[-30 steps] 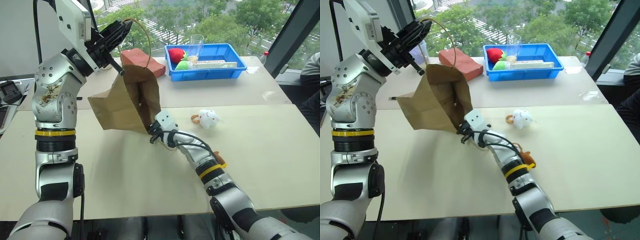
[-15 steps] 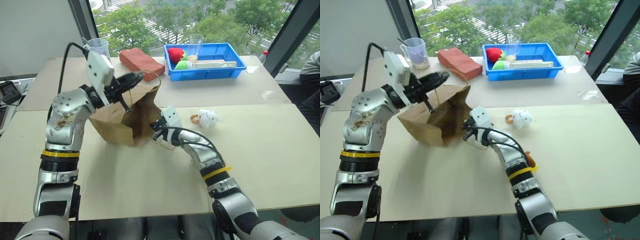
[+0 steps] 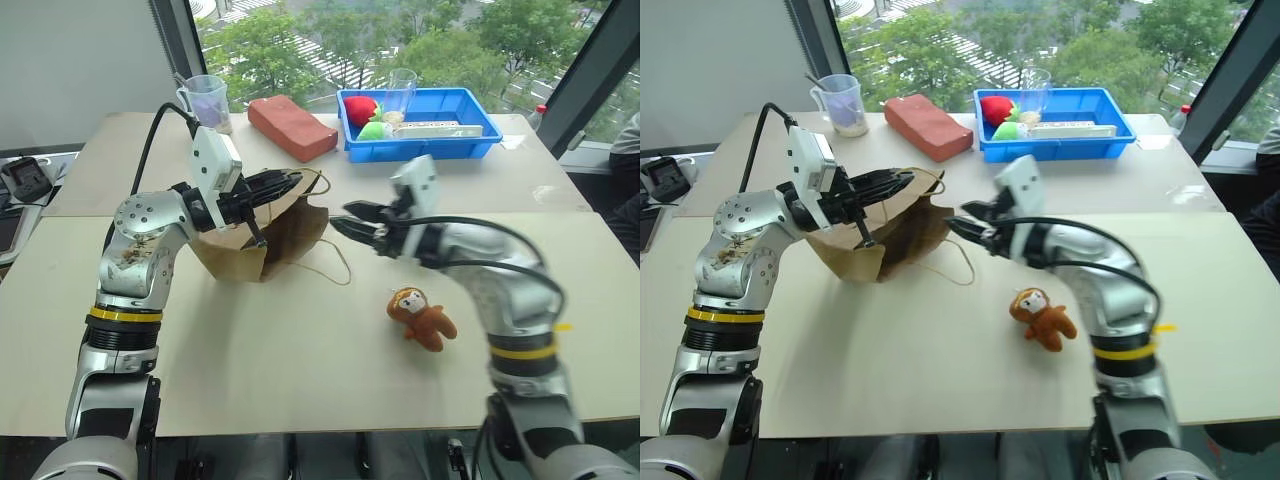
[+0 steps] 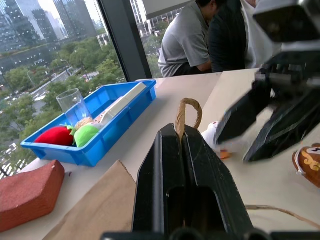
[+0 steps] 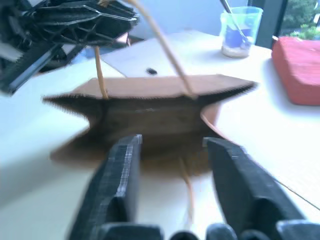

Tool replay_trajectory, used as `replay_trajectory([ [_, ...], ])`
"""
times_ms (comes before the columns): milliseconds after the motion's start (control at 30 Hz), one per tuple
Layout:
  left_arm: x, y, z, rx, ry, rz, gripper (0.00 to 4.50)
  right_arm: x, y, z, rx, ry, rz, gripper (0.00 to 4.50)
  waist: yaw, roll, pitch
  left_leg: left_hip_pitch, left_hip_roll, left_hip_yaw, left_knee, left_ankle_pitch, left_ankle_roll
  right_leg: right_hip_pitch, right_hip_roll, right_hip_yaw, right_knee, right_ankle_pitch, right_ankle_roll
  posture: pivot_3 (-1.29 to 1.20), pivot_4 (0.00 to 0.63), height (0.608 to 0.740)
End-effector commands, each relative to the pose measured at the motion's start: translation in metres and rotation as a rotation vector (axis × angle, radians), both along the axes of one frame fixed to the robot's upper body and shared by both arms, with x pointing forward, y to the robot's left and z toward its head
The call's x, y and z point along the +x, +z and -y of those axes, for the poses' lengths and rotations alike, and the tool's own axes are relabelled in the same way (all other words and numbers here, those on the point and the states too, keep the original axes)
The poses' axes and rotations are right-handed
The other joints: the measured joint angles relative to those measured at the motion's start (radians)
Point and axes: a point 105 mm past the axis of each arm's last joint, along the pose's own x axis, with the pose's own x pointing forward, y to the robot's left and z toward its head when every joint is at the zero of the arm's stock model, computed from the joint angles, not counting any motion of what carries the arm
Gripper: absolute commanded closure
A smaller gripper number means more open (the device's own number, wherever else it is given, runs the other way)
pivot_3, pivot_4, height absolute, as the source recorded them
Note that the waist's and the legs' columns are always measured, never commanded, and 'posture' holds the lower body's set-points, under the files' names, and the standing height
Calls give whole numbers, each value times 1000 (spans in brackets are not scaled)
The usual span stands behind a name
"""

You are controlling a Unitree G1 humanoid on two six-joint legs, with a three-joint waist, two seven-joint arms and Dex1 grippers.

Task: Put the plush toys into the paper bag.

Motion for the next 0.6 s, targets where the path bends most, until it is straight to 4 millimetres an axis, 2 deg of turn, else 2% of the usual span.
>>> replay_trajectory([
  [33,-12,14,3,13,-54,55,4500,-20,-2,22,-75,34,-33,488,1,0,0,0,0,0,0,0,0,0,0,0,0,0,0,0,150,740],
  [100,-13,13,4,23,-67,48,4500,-28,-17,39,-147,29,-95,62,3,0,0,0,0,0,0,-1,1,1,0,0,-1,0,0,0,150,740],
  [167,-14,15,2,27,-71,46,4500,-32,-40,62,-221,-47,-165,62,2,0,0,0,0,1,1,-1,1,2,0,0,-2,0,0,0,150,740],
  [233,-14,18,2,25,-70,49,4500,-40,-57,75,-282,-73,-204,62,3,0,0,0,0,1,1,-1,2,3,0,0,-7,0,0,0,150,740],
  [433,-16,16,3,22,-69,42,4500,-52,-88,89,-363,-133,-228,62,0,0,0,0,1,3,2,-1,2,3,0,2,-10,0,0,0,150,740],
  [600,-16,16,3,23,-68,36,4500,-56,-102,91,-378,-144,-249,62,3,-1,0,0,1,2,2,-1,2,3,0,2,-10,0,0,0,150,740],
])
